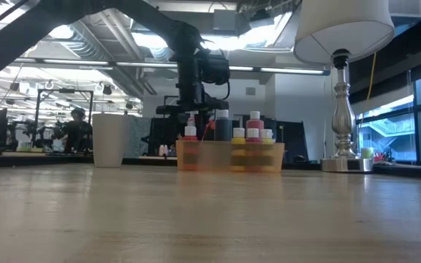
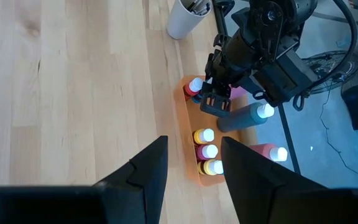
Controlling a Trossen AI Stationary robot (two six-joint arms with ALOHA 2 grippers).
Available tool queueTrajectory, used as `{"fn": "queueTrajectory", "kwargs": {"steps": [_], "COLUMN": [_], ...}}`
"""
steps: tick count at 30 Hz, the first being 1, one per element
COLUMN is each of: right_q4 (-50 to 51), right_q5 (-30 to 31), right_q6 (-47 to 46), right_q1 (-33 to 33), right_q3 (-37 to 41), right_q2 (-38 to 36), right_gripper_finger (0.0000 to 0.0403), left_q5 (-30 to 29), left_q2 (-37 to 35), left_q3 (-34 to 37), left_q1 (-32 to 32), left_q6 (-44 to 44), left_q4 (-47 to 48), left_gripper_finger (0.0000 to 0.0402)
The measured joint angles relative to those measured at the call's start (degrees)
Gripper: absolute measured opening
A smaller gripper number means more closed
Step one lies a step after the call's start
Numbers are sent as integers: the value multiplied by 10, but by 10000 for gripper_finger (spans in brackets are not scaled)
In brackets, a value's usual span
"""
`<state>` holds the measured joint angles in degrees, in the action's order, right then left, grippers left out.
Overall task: Pick & Place Paint Supplies
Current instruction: Put the blue paint bottle into the orange bin
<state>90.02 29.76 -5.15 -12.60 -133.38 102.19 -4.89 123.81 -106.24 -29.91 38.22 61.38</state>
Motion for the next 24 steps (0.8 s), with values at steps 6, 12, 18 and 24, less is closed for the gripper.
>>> {"fn": "queueTrajectory", "kwargs": {"steps": [6,12,18,24], "right_q4": [0,0,0,0], "right_q5": [0,0,0,0], "right_q6": [-2,-2,-2,-2], "right_q1": [0,0,0,0], "right_q3": [0,0,0,0], "right_q2": [0,0,0,0], "right_gripper_finger": [151,151,151,151], "left_q5": [1,1,3,16], "left_q2": [0,0,0,0], "left_q3": [0,0,0,0], "left_q1": [0,0,-1,-3], "left_q6": [0,0,0,-5], "left_q4": [-2,-2,-2,-2], "left_gripper_finger": [155,155,157,202]}}
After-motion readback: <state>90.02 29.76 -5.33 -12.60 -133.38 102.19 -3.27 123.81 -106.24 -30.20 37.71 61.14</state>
